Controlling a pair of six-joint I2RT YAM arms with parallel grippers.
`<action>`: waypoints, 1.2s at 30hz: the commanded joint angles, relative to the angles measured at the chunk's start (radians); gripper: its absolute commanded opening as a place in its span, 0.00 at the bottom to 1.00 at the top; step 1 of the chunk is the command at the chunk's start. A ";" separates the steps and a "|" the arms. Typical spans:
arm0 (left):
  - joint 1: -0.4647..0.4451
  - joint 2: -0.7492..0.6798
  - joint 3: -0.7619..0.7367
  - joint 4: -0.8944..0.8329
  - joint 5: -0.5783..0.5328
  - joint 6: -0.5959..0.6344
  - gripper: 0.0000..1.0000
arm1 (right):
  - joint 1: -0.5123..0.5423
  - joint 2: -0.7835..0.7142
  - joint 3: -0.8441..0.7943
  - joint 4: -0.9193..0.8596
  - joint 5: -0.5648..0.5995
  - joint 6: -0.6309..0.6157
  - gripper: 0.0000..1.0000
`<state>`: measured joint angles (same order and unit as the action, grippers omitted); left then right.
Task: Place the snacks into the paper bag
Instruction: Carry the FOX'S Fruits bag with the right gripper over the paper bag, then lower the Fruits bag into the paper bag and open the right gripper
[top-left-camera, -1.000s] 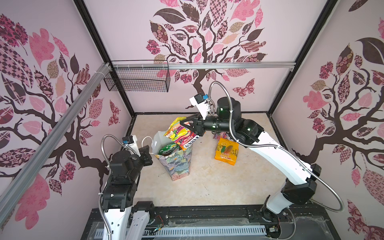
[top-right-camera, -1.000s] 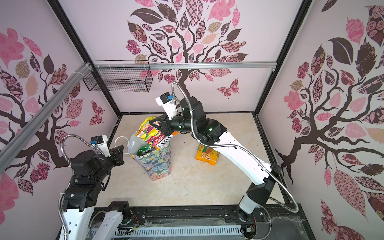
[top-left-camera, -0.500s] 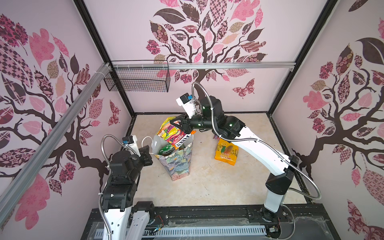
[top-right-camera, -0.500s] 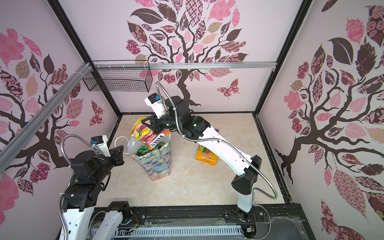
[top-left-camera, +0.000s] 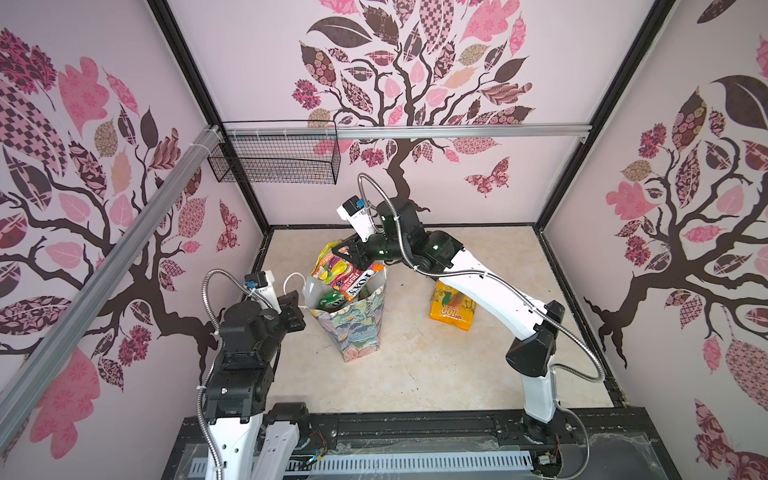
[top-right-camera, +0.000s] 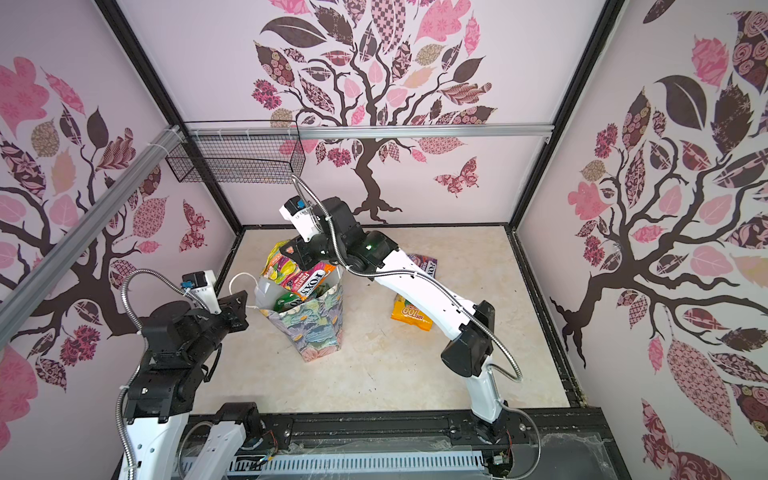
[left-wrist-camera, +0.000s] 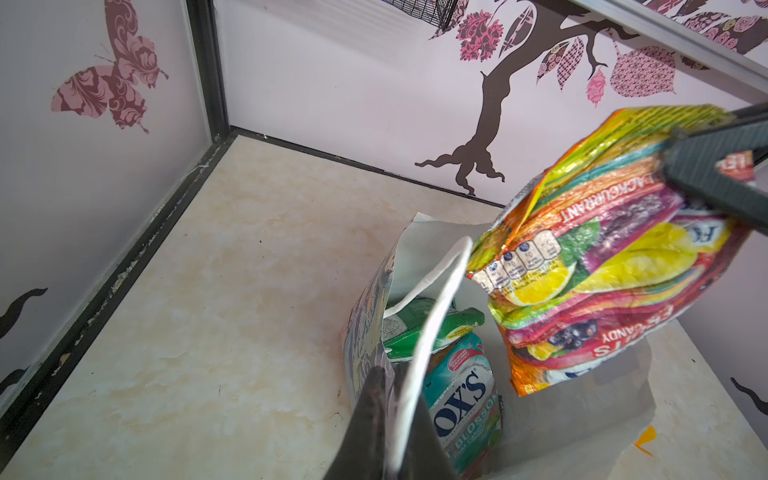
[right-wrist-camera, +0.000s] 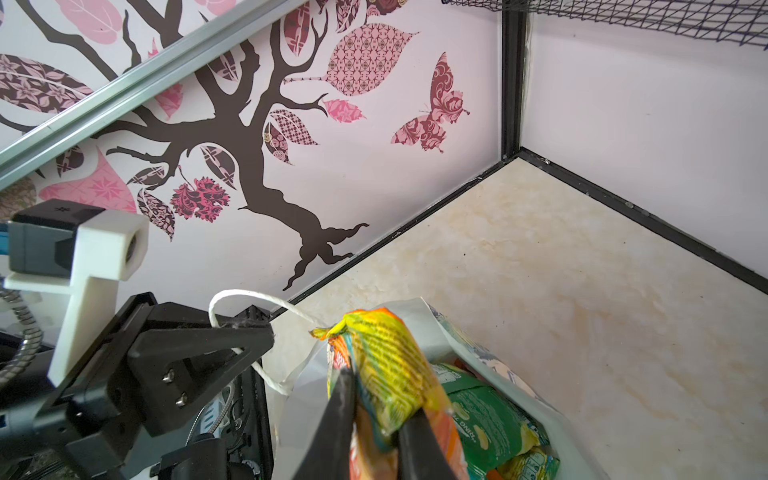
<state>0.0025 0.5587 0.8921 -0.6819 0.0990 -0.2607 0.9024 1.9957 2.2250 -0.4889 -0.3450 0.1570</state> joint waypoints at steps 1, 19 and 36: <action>0.005 -0.008 -0.011 0.016 0.007 0.009 0.11 | 0.007 0.018 0.044 -0.011 -0.043 -0.008 0.00; 0.006 -0.006 -0.008 0.015 0.007 0.013 0.11 | 0.008 0.151 0.199 -0.236 -0.117 -0.047 0.00; 0.006 -0.001 -0.005 0.014 0.005 0.015 0.11 | 0.009 0.222 0.269 -0.263 -0.090 -0.003 0.14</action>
<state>0.0025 0.5594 0.8921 -0.6819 0.0986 -0.2600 0.9031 2.2021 2.4470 -0.7746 -0.4446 0.1570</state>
